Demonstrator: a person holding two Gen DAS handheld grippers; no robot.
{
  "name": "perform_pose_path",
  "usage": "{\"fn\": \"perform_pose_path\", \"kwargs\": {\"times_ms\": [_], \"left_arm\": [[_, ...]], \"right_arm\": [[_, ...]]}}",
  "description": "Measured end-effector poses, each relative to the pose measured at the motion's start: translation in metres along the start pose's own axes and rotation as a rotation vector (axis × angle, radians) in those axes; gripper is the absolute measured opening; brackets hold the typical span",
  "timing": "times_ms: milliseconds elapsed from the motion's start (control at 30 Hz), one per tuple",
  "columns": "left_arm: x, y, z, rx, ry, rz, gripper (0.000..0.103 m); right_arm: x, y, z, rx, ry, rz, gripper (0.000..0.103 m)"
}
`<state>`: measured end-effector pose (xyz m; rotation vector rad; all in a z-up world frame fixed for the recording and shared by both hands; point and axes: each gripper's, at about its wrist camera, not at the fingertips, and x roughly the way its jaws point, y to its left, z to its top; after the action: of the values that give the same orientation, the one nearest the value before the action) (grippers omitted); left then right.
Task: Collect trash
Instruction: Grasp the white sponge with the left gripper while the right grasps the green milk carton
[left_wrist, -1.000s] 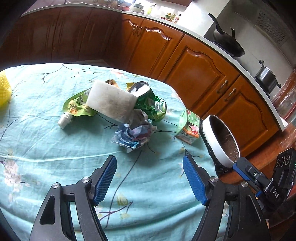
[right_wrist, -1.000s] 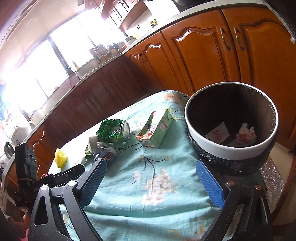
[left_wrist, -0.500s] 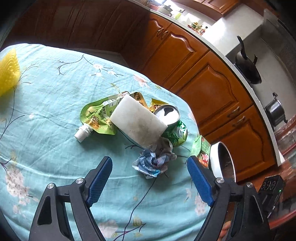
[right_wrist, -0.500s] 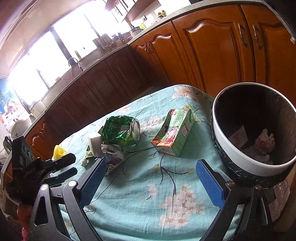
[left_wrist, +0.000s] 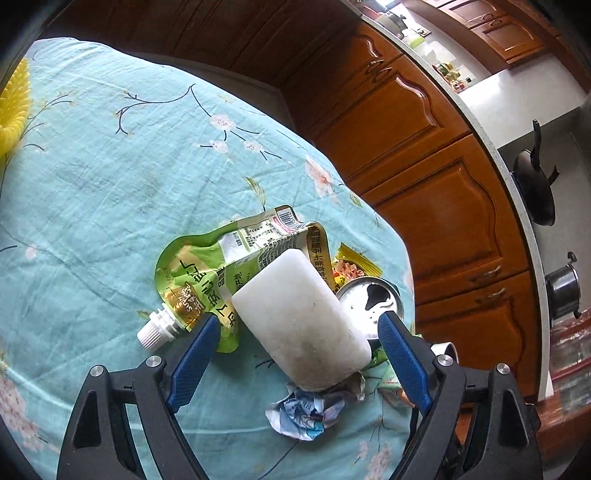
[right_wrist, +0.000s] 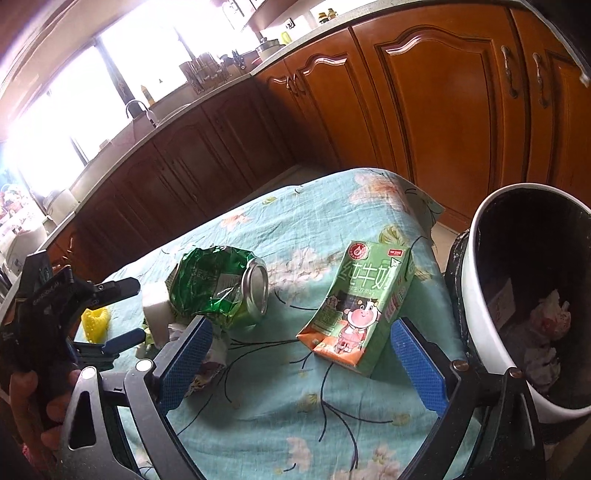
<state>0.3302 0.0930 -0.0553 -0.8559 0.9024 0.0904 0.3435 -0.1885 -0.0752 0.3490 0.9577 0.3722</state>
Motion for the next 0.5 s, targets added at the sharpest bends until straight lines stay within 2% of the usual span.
{"fn": "perform_pose_path", "kwargs": {"times_ms": [133,200,233,300,333,400,433,500], "left_arm": [[0.008,-0.011,0.003,0.022,0.002,0.008,0.087],[0.012,-0.018,0.003,0.059,-0.005,0.017,0.086],[0.013,-0.021,0.001,0.090,-0.009,0.032,0.083],[0.018,-0.028,-0.005,0.152,0.003,0.060,0.070],[0.022,-0.030,-0.007,0.172,0.019,0.063,0.057],[0.026,-0.032,-0.013,0.202,0.038,0.054,0.053],[0.026,-0.034,-0.017,0.221,0.033,0.057,0.052],[0.023,-0.034,-0.022,0.253,0.028,0.060,0.050]], "right_arm": [[0.011,-0.001,0.001,0.006,0.015,-0.012,0.097],[0.013,-0.003,0.002,0.016,0.017,-0.016,0.093],[0.013,-0.003,0.003,0.018,0.014,-0.021,0.091],[0.015,-0.004,0.003,0.016,0.018,-0.038,0.087],[0.017,-0.006,0.003,0.022,0.027,-0.042,0.083],[0.021,-0.010,0.003,0.033,0.045,-0.052,0.070],[0.022,-0.011,0.002,0.036,0.049,-0.056,0.056],[0.022,-0.013,0.000,0.041,0.053,-0.049,0.053]]}}
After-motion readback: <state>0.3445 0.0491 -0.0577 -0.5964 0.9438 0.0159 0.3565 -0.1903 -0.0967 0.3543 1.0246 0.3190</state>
